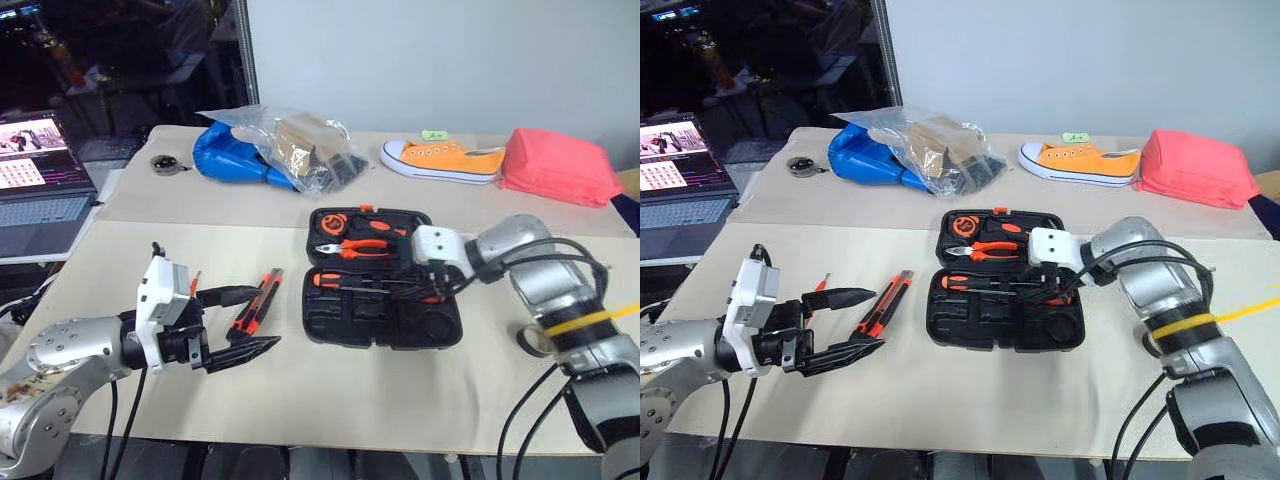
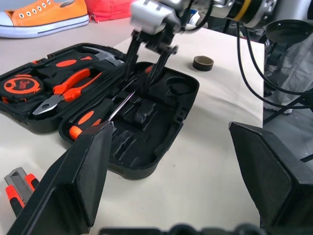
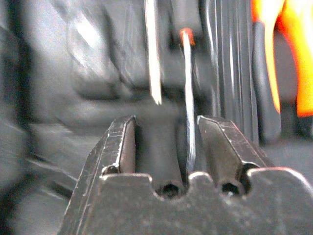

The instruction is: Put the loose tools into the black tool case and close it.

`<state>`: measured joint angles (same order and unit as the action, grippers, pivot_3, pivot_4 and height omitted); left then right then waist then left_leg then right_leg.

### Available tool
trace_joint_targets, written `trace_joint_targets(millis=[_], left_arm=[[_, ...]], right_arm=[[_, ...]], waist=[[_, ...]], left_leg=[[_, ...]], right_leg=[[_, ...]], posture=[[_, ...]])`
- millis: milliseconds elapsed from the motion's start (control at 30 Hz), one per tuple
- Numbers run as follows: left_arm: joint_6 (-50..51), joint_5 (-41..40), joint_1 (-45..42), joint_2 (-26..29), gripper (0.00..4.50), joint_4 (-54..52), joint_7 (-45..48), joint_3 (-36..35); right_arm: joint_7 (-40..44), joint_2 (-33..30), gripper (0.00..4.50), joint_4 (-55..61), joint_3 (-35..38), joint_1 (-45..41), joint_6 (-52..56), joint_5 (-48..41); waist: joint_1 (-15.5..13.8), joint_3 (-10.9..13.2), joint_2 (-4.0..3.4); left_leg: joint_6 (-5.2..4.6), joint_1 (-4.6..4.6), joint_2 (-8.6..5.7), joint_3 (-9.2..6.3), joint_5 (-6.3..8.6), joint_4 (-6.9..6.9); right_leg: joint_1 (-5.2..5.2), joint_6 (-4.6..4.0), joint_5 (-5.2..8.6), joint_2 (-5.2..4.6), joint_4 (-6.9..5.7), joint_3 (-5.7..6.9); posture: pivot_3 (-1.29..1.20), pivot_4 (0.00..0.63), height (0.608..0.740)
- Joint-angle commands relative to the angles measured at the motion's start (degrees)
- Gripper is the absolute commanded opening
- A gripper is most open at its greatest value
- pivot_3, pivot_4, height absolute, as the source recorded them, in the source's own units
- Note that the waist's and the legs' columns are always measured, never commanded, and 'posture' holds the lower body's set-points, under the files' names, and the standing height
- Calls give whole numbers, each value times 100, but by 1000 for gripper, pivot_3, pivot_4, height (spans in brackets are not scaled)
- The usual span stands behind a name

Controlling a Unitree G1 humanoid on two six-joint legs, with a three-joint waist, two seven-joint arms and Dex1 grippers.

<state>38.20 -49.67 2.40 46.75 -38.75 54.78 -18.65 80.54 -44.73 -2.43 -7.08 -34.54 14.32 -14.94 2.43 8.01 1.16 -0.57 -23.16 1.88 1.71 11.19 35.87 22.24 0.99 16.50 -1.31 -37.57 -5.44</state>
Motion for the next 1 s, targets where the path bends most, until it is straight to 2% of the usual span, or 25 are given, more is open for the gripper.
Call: trace_joint_targets(millis=[33,100,167,300,433,600,767,867,967,1000], left_arm=[[-194,12,-79,73,4056,7,104,29],[-223,27,-103,82,4056,53,131,67],[-245,44,-131,81,4056,97,147,109],[-286,91,-206,50,4056,170,172,249],[-336,125,-247,58,4056,226,185,314],[-362,161,-212,85,4056,238,213,312],[-370,207,-168,62,4056,200,170,319],[-364,189,0,13,4056,186,114,207],[-385,290,266,-181,4056,234,-304,21],[-464,551,332,-307,4056,253,-641,3]], right_arm=[[-689,-124,729,540,676,638,339,-214],[-1194,-31,42,750,918,997,513,-204],[-1685,148,42,889,1033,1233,612,-159],[-3203,968,42,913,1069,1604,482,292],[-4007,1448,42,978,844,1959,340,750],[-3791,1123,42,1038,-76,2272,367,1486],[-3574,537,42,576,-730,2070,-706,2324],[-3788,698,42,551,-454,1923,-856,2119],[-3809,1169,42,941,491,1872,-875,873],[-3608,1163,42,1172,798,1877,-788,387]], waist=[[-6,0,0],[-17,0,0],[-6,0,0],[51,-1,1],[14,-2,0],[26,-4,0],[12,-12,13],[9,-18,23],[39,-17,26],[43,-13,20]], left_leg=[[0,3,0,-1,0,2],[0,8,0,2,0,4],[0,10,-1,9,-1,5],[0,16,5,12,-2,6],[1,12,6,8,-2,2],[1,5,3,12,-2,2],[1,29,4,14,-2,2],[1,31,6,14,-2,1],[1,29,12,15,-2,0],[1,21,11,14,-2,-1]], right_leg=[[-5,0,0,0,-1,2],[-10,0,0,-2,-3,3],[-7,0,0,-2,-7,-1],[-4,-1,-1,20,-12,-12],[2,-3,0,29,-16,-13],[3,0,1,21,-7,-14],[-14,0,2,19,-6,-10],[-15,-3,4,23,-7,-9],[-13,-5,3,25,-7,-13],[-8,-5,2,24,-7,-14]], posture=[[0,150,740],[0,150,740],[0,150,740],[0,150,740],[0,150,740],[0,150,740],[0,150,740],[0,150,740],[0,150,740],[0,150,740]])
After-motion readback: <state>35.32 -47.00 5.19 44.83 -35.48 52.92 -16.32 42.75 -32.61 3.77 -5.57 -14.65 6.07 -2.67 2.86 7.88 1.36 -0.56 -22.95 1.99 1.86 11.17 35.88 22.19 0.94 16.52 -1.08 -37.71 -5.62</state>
